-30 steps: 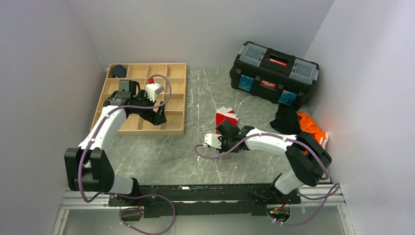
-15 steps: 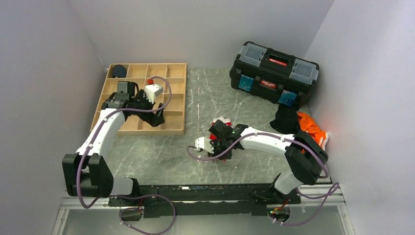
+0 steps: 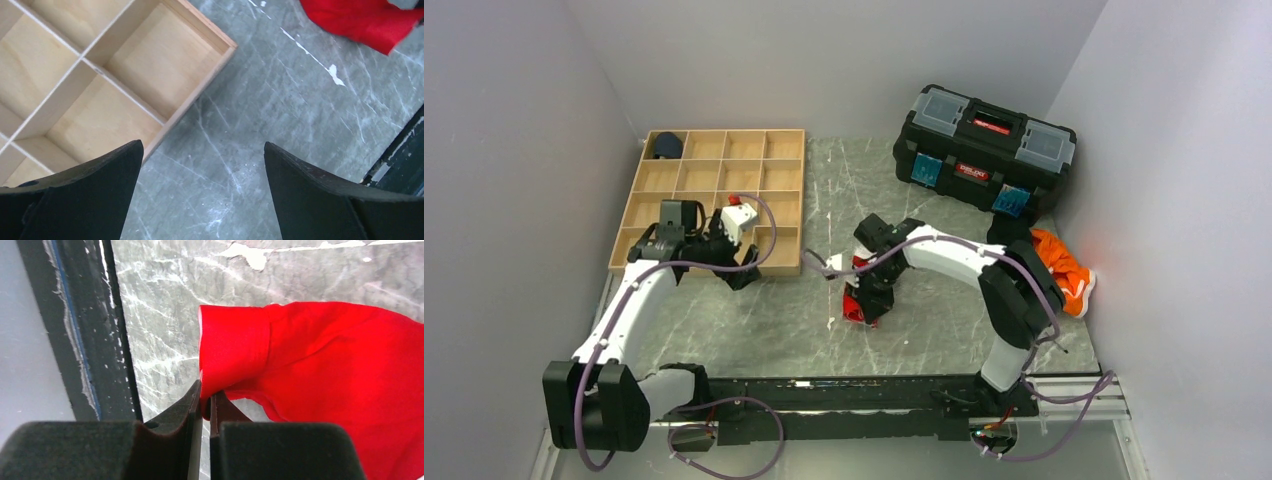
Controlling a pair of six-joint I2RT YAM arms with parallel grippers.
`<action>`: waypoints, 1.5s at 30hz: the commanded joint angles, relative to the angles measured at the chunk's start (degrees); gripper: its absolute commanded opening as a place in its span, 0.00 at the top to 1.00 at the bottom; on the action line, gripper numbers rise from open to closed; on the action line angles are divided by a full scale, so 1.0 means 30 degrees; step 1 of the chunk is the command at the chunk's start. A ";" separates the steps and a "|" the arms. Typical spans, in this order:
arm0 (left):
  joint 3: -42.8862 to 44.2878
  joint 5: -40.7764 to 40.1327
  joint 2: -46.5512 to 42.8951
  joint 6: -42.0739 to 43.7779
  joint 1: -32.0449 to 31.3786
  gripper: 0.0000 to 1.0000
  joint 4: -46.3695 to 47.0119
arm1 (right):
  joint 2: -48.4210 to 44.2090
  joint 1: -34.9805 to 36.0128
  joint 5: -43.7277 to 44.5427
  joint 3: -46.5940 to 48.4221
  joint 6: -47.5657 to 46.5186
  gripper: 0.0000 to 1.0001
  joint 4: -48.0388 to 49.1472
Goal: Roll the underwear
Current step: Roll the underwear to the center of the board.
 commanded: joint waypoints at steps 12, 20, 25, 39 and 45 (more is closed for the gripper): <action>-0.2871 -0.0459 -0.0740 0.3127 -0.8030 0.02 0.4220 | 0.7124 -0.4351 -0.7630 0.6182 -0.6010 1.00 -0.9102; -0.0837 -0.0790 0.3659 0.2940 -1.1786 0.01 0.7123 | 0.9140 -0.4632 -0.8348 0.7668 -0.7409 1.00 -1.1135; 0.0086 -0.1079 0.5671 0.3422 -1.3240 0.01 0.8271 | 0.9709 -0.4660 -0.8394 0.7960 -0.7614 1.00 -1.1485; 0.0519 -0.1876 0.7763 0.3717 -1.5865 0.02 0.9413 | 1.0305 -0.4747 -0.8615 0.8438 -0.7585 1.00 -1.1720; 0.0755 -0.2335 0.8741 0.3425 -1.6020 0.15 0.9558 | 1.0124 -0.4752 -0.8583 0.8258 -0.7439 1.00 -1.1568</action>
